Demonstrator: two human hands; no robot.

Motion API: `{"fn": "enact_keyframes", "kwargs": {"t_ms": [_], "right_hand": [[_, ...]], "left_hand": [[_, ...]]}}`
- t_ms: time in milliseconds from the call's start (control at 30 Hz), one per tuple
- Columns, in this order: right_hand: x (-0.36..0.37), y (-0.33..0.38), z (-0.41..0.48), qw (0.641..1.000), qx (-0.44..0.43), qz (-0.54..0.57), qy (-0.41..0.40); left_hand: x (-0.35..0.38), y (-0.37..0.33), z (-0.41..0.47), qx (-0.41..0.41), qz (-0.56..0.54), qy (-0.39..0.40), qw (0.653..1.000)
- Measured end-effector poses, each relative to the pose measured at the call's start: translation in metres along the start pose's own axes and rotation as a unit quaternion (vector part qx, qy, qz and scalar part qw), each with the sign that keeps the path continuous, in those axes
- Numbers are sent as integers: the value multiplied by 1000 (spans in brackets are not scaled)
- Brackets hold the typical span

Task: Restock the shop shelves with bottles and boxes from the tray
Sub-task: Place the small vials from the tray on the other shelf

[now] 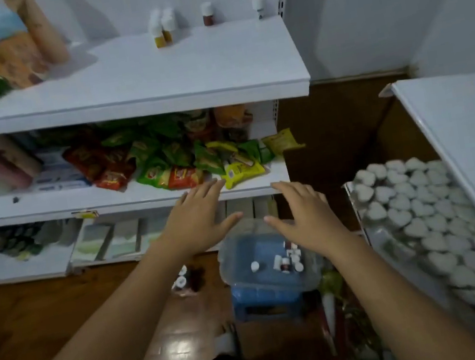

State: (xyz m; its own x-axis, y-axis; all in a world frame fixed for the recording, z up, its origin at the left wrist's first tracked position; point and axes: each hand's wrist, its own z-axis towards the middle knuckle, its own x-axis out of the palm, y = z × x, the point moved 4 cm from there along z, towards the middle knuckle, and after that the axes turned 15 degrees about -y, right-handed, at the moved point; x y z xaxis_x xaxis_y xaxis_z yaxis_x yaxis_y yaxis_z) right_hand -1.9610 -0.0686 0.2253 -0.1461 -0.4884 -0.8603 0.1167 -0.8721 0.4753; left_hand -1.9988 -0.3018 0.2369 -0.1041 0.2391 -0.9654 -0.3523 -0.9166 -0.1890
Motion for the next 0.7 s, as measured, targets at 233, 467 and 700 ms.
{"fn": "enact_keyframes", "kwargs": {"t_ms": [233,467,700], "right_hand": [[94,-79,-32,982,172,29,70],[252,-164,-53,939,288,50,182],[401,-229,-27,949,138,-102,265]], "left_hand": [[130,1,-15,-50,-90,141,985],[315,22,-13,-61,-113,306,943],[476,55,-9,40,-41,336,940]]}}
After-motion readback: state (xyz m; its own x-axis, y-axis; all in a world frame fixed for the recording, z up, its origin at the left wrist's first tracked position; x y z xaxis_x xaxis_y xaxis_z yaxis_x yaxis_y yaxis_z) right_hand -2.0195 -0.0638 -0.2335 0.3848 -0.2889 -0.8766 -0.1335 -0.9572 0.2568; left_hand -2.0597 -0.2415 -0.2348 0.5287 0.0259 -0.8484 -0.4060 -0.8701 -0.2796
